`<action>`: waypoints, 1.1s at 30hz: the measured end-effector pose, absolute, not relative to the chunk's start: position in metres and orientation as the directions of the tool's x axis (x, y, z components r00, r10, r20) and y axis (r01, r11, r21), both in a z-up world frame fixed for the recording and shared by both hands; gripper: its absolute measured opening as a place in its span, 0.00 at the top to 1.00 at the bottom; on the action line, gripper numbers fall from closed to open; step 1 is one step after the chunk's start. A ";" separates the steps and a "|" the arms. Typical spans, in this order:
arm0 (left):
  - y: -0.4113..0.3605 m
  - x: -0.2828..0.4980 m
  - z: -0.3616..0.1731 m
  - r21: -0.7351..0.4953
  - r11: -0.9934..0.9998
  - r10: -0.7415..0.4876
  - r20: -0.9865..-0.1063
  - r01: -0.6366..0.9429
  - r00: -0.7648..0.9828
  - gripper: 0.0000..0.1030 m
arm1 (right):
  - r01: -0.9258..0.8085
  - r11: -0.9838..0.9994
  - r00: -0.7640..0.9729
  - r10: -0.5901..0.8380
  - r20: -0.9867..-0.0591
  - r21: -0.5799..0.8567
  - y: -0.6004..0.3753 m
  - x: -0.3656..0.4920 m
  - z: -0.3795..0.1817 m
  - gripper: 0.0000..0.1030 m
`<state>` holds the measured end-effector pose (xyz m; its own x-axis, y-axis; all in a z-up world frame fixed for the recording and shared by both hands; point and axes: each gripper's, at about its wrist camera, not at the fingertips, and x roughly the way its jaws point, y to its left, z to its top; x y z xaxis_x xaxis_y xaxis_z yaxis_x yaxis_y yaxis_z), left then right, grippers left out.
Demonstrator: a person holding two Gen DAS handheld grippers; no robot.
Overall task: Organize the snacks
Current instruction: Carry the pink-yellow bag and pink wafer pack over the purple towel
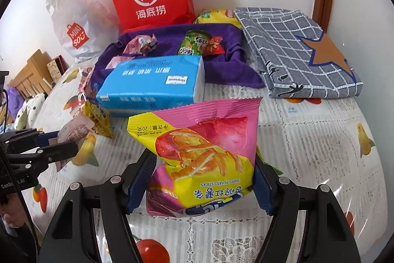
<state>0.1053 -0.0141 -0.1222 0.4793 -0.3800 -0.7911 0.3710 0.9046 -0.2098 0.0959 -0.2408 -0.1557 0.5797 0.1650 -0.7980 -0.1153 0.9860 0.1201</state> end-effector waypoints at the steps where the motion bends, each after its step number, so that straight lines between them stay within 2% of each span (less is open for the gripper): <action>1: -0.014 0.106 -0.122 -0.212 0.906 -0.380 -0.789 0.367 0.483 0.70 | -0.114 0.987 0.582 0.161 -0.797 0.116 -0.241 0.097 -0.155 0.30; 12: -0.007 0.109 -0.117 -0.228 0.906 -0.389 -0.780 0.356 0.491 0.70 | -0.116 0.986 0.550 0.167 -0.818 0.123 -0.236 0.104 -0.159 0.30; 33: 0.008 0.134 -0.085 -0.249 0.912 -0.394 -0.750 0.325 0.532 0.70 | -0.106 0.989 0.635 0.148 -0.758 0.105 -0.225 0.121 -0.113 0.30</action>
<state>0.1338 0.0085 -0.0845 0.5316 -0.3943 -0.7496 0.3251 0.9122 -0.2493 0.1215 -0.2252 -0.1131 0.6353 0.1484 -0.7578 -0.1061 0.9888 0.1047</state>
